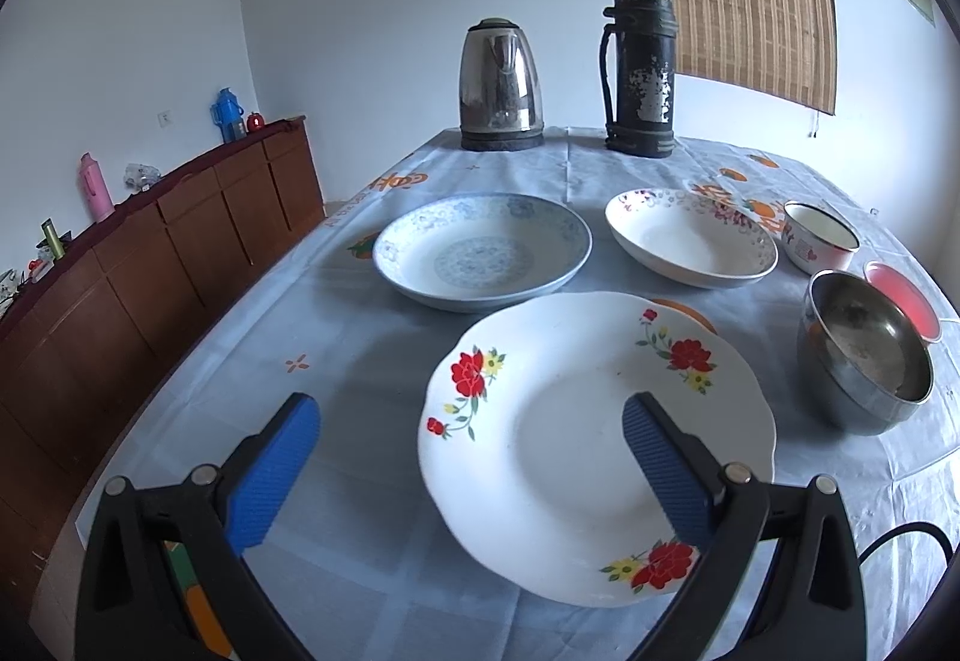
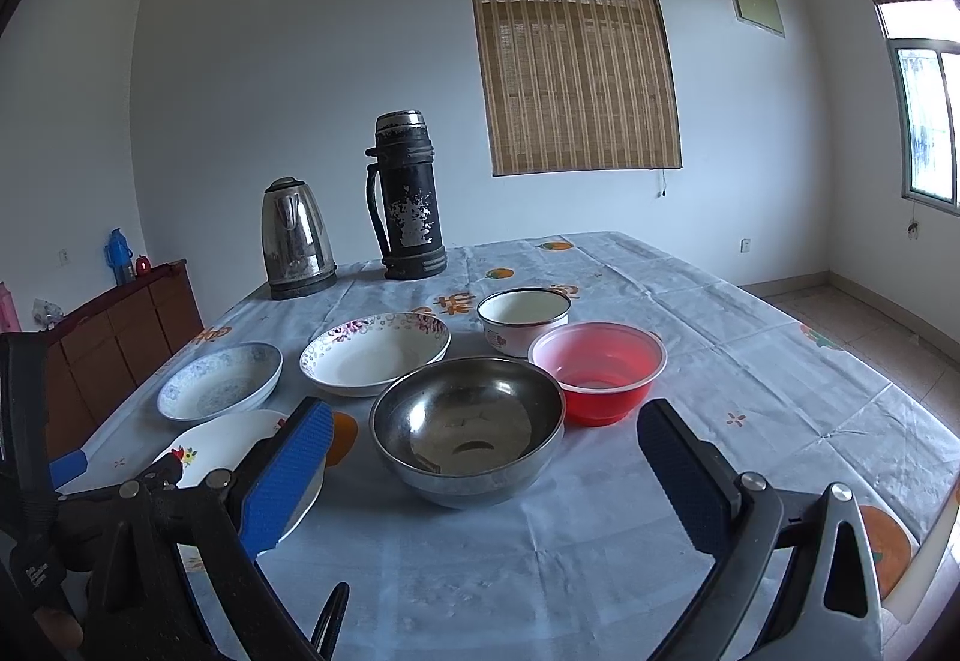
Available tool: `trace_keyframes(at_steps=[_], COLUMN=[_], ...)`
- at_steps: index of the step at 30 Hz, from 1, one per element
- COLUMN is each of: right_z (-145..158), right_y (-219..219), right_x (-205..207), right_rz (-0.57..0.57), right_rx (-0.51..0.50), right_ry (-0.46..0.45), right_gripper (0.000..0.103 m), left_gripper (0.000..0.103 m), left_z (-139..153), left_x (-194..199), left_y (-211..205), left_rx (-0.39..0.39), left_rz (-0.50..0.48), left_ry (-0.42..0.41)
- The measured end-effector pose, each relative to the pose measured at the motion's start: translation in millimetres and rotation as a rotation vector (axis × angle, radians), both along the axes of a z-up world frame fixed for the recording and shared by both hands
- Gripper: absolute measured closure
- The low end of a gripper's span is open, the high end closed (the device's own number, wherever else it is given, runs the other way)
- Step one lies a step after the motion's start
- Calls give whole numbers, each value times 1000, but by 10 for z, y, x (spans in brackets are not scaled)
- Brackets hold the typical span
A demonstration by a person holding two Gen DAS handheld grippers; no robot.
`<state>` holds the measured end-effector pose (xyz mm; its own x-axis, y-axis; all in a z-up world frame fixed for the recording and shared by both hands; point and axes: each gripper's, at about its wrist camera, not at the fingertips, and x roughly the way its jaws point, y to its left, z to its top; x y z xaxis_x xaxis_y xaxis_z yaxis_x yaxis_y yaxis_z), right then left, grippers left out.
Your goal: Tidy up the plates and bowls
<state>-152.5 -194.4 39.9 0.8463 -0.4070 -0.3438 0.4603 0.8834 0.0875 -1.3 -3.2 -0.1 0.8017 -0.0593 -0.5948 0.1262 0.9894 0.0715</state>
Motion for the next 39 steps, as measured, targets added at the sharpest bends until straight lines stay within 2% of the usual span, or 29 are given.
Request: trace_keyframes(at_steps=[39], right_z=[-77], right_y=[10], right_x=[91], right_rz=[31], right_rx=[22], right_ry=[35], right_gripper=[1], left_gripper=[0], left_z=[-89], left_x=[37], left_y=[23], left_rx=[-1], left_rz=[2], left_ry=[29])
